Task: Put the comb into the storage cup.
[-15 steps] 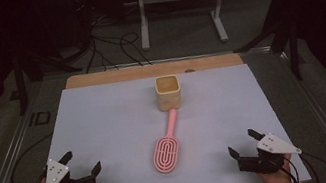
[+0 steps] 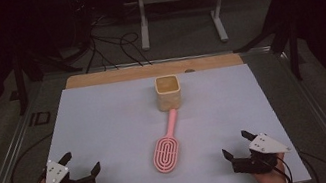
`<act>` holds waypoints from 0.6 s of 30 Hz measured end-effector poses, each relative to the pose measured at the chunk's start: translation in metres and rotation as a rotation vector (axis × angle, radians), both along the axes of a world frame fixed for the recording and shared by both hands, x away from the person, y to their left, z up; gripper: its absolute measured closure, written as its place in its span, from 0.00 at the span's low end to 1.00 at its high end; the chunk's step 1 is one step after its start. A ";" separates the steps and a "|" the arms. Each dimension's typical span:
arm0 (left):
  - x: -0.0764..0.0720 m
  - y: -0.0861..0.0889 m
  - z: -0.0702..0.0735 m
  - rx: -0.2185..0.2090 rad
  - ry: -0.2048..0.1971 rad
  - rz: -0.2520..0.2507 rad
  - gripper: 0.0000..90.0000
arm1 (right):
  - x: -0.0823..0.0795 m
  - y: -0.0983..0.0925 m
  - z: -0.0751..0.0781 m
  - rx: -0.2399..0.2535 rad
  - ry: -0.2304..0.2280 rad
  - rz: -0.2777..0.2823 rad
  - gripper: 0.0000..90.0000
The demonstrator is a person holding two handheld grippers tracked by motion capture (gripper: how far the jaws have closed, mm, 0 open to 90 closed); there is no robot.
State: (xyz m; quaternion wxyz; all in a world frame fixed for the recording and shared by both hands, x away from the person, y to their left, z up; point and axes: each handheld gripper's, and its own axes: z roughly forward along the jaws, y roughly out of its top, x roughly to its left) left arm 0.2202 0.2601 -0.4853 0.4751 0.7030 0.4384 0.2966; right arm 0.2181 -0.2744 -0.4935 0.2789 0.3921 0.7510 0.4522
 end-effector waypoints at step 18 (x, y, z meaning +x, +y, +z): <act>0.001 -0.005 -0.003 0.019 0.011 -0.011 0.00 | 0.003 0.023 0.000 0.003 0.056 0.068 0.13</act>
